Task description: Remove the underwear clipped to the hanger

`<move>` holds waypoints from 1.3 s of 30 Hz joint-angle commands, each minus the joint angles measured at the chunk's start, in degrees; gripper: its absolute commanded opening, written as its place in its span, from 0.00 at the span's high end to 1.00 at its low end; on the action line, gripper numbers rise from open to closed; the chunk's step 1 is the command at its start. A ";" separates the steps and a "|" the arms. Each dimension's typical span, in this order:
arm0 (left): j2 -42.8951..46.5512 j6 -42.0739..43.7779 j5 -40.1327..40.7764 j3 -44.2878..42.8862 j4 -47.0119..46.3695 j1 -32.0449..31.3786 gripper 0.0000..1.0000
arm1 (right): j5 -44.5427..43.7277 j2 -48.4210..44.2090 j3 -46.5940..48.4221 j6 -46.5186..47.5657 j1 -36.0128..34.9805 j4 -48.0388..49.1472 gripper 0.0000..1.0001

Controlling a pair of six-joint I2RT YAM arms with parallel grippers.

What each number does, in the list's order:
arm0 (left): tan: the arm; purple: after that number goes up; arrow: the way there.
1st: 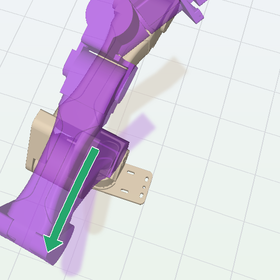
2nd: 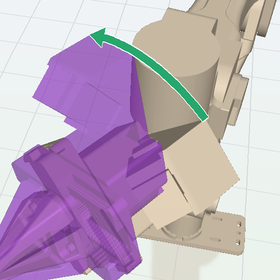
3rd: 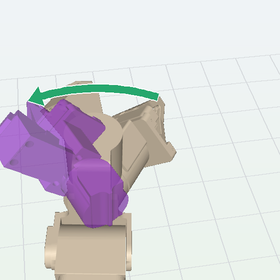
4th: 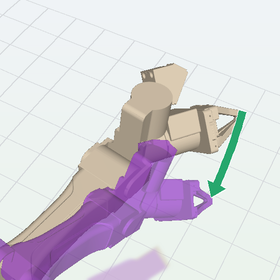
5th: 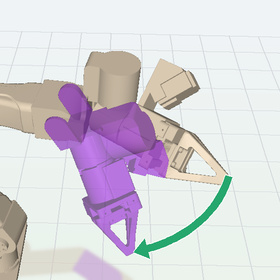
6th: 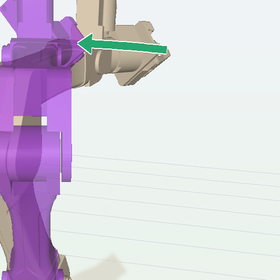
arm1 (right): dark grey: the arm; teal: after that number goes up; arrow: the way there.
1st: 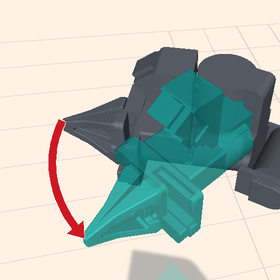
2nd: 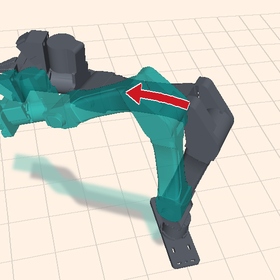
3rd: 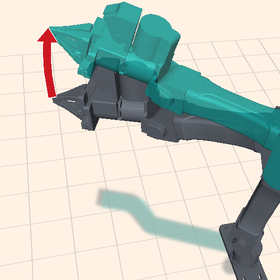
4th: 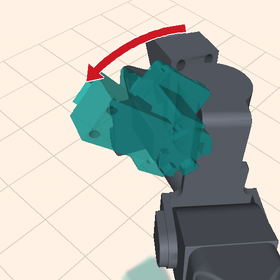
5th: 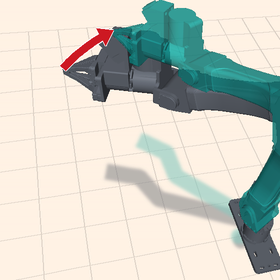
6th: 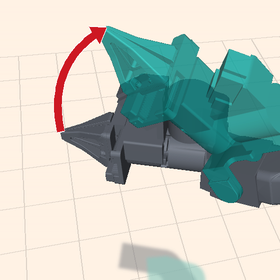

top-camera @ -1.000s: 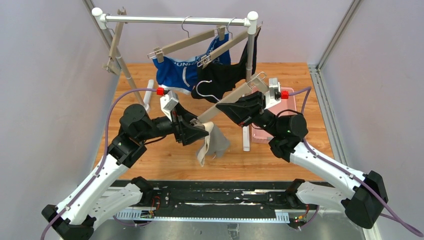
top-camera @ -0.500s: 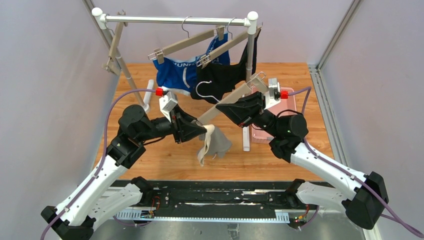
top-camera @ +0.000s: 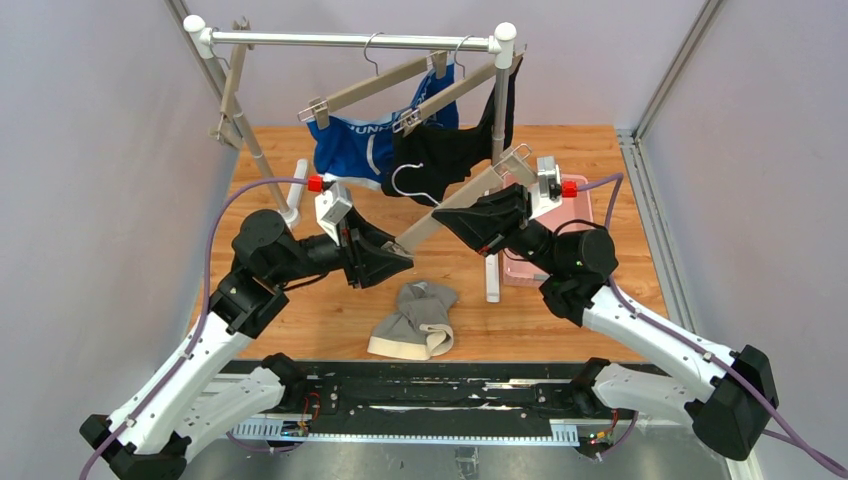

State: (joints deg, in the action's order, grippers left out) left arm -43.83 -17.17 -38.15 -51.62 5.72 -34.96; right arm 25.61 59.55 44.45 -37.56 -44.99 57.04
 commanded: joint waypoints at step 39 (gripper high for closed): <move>-4.59 0.89 -0.86 -10.86 5.23 -0.37 1.00 | 1.60 -0.12 2.29 5.64 -3.00 -9.10 0.39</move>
State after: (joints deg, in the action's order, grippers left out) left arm -49.76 -18.33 -42.11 -58.57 5.58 -35.03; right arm 26.94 60.55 44.86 -36.53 -46.70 54.28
